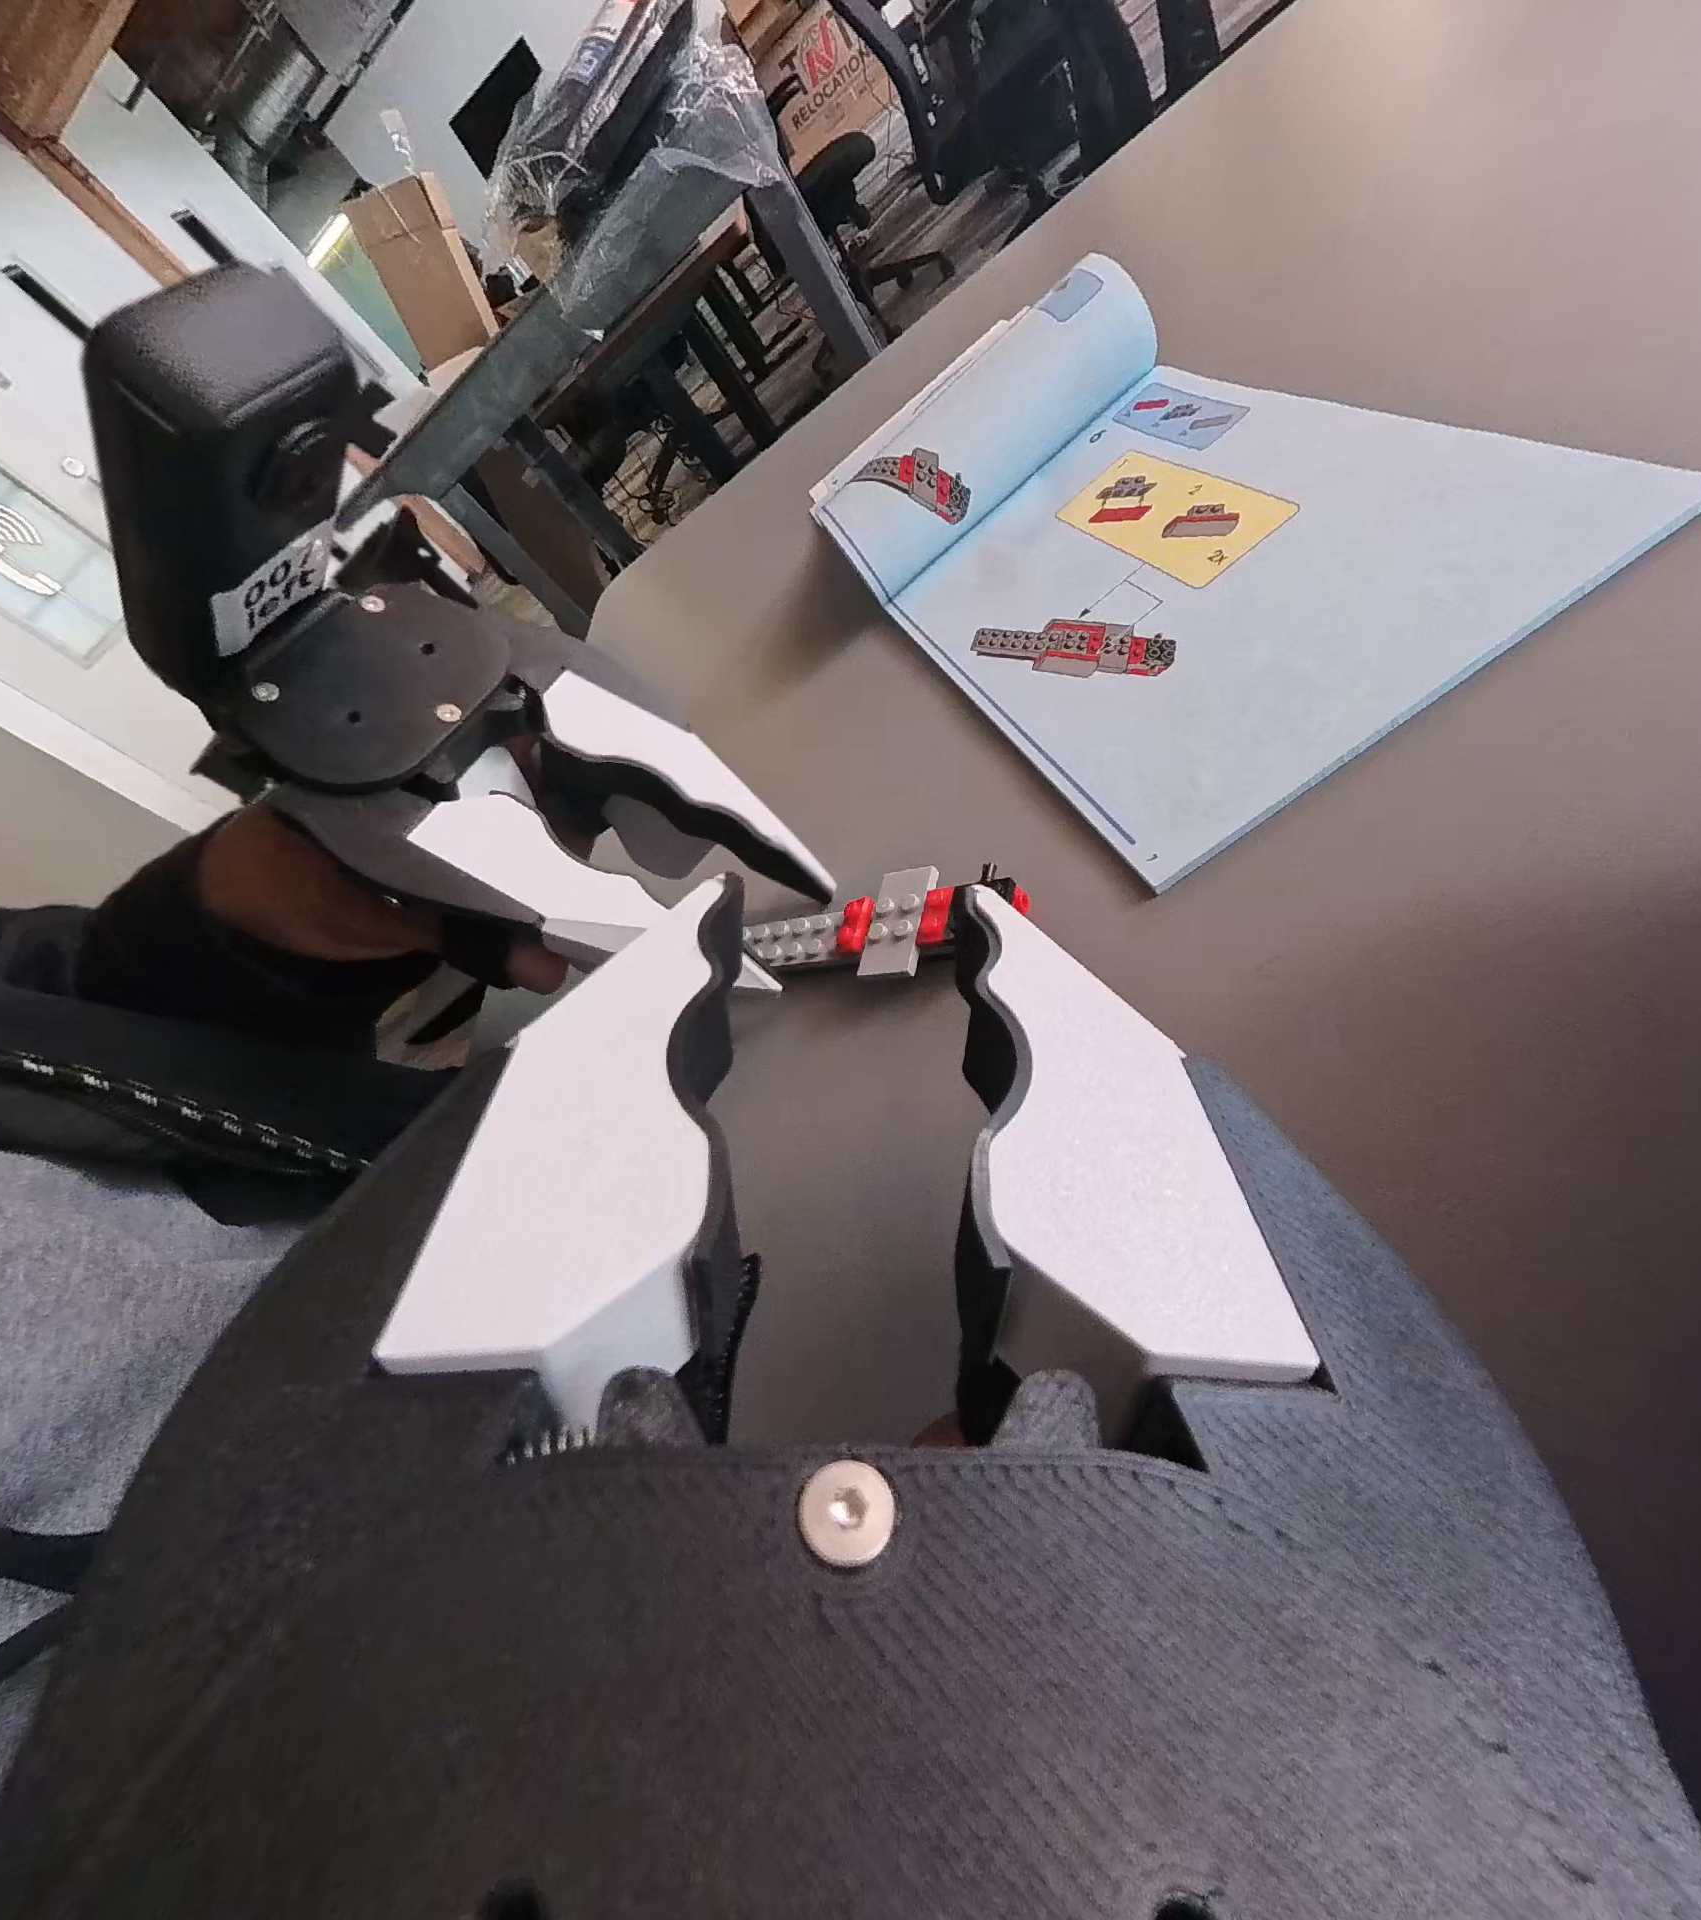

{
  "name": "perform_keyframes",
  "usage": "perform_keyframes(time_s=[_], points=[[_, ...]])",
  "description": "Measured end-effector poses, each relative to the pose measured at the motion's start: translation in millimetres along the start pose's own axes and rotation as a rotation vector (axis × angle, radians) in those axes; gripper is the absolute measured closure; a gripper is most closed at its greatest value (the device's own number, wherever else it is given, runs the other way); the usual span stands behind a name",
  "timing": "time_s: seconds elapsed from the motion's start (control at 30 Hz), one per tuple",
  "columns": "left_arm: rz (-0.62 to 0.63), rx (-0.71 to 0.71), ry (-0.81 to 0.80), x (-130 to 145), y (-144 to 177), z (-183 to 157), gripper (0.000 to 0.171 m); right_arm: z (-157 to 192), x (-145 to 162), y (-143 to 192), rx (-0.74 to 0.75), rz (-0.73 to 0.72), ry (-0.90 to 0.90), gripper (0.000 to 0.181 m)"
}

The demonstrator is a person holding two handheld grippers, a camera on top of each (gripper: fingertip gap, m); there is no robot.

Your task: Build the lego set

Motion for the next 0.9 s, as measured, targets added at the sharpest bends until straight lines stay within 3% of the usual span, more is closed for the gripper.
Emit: perform_keyframes(time_s=[0.17, 0.5, 0.73, 0.9], points=[[-0.042, 0.002, -0.017, 3.2, -1.1, -0.2, 0.156, -1.0, -0.1, -0.1, 0.003, 0.0, -0.007, 0.138], [-0.088, 0.073, -0.11, 0.0, 0.0, 3.7, 0.156, -6.7, 0.1, 1.0, 0.051, -0.007, -0.054, 0.138], [-0.107, 0.124, -0.196, -9.7, 7.5, 9.2, 0.156, -12.7, 9.5, 2.2, 0.085, 0.038, -0.188, 0.137], [-0.124, 0.227, -0.252, -21.9, 14.7, 7.9, 0.156, -11.5, 10.1, 3.8, 0.047, 0.023, -0.236, 0.126]])
Point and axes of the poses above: each gripper's, where its closed fingertips meet, y back along the fingers, x out of its underside, z = x × y across the jaws, the point moved 6 cm from there along y, back along the fingers, and after that the axes turned 4 degrees about -x, right-handed, at the moved point
